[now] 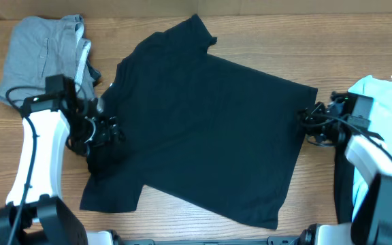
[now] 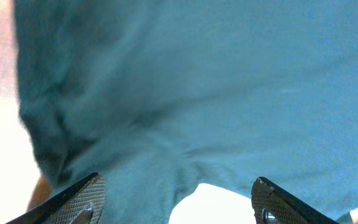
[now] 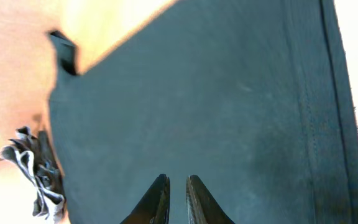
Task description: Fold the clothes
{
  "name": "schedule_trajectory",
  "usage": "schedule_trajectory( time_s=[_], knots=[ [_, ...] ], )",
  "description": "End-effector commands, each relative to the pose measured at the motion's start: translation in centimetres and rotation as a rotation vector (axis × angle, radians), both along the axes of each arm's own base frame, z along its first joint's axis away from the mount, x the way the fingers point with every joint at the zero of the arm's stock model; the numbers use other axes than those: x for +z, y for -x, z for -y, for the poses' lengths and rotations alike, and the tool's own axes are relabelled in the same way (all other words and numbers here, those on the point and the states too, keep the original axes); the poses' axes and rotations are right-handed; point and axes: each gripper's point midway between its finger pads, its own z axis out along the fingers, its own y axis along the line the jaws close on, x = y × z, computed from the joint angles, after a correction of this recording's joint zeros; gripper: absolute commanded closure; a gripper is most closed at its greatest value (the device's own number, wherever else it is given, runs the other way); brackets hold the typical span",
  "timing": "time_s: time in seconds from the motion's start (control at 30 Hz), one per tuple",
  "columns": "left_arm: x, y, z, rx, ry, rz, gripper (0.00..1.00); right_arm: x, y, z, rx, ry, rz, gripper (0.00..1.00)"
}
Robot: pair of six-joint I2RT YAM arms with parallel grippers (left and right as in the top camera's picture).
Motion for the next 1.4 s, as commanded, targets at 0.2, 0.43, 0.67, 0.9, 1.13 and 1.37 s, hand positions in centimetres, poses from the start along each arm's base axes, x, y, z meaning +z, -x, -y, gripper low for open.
schedule_trajectory(
  time_s=[0.2,0.43,0.67,0.9,1.13,1.37],
  knots=[
    [3.4,-1.1,4.5,-0.214,0.017,0.136,0.14,-4.7,-5.3,1.6,-0.037,-0.039,-0.174,0.87],
    [3.4,-1.2,4.9,-0.193,0.025,0.129,0.11,-9.3,-8.5,4.9,-0.177,0.049,-0.305,0.89],
    [3.5,-1.6,5.4,-0.206,0.032,0.151,0.09,-9.5,-12.8,6.2,-0.184,0.063,-0.258,0.89],
    [3.7,-2.2,6.2,-0.234,0.03,0.183,0.05,-5.5,-17.2,7.1,-0.169,0.081,-0.122,0.89],
    [3.6,-2.2,6.2,-0.236,0.028,0.182,0.0,1.7,-19.2,4.6,0.051,-0.076,0.067,0.58],
    [3.5,-3.6,4.5,-0.217,-0.069,0.226,0.0,12.6,-16.7,4.7,0.162,-0.017,0.226,0.48]
  ],
)
